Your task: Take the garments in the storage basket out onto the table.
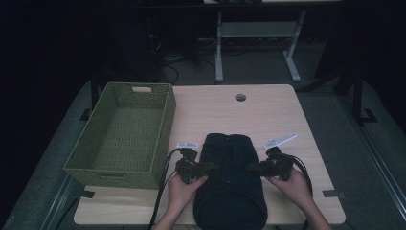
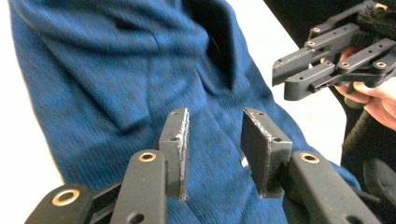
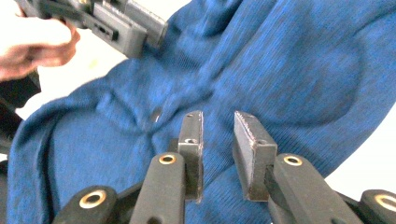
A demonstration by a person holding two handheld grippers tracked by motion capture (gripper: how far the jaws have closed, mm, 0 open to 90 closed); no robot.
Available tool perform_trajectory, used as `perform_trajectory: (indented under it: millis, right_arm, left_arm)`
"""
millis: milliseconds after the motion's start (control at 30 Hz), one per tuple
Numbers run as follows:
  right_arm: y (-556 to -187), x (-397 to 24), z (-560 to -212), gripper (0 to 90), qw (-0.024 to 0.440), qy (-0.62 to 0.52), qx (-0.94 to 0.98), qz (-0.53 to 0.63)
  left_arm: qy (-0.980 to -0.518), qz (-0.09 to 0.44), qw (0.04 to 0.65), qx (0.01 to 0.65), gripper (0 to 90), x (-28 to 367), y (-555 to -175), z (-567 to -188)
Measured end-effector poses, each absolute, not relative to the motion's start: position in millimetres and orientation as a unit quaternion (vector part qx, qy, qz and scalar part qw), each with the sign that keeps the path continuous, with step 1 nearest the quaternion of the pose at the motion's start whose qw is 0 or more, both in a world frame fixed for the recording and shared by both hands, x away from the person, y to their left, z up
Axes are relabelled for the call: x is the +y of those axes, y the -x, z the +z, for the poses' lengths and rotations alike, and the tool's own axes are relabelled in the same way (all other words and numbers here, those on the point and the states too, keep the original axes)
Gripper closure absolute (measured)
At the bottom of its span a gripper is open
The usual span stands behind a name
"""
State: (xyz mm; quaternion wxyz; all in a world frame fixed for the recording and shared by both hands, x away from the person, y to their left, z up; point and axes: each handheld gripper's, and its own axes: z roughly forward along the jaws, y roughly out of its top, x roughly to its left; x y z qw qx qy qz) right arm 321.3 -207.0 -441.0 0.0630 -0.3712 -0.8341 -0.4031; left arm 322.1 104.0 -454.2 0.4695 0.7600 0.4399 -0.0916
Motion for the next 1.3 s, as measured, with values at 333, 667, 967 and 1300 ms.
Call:
perform_trajectory:
  millis: [333, 667, 967, 1300]
  right_arm:
    - [-354, -189, -436, 72.9, 0.051, 0.388, -0.816, -0.425]
    - [-372, -174, -469, 73.8, 0.070, 0.410, -0.822, -0.388]
    - [-374, -185, -448, 71.1, 0.047, 0.412, -0.815, -0.405]
    - [-396, -186, -458, 71.1, 0.040, 0.440, -0.812, -0.380]
  left_arm:
    - [-0.747, -0.077, 0.479, 0.455, 61.4, 92, -352, -453]
    - [-0.756, -0.094, 0.446, 0.470, 62.3, 81, -363, -472]
    - [-0.742, -0.075, 0.484, 0.458, 60.4, 90, -364, -453]
    - [-0.745, -0.064, 0.454, 0.484, 60.9, 91, -387, -462]
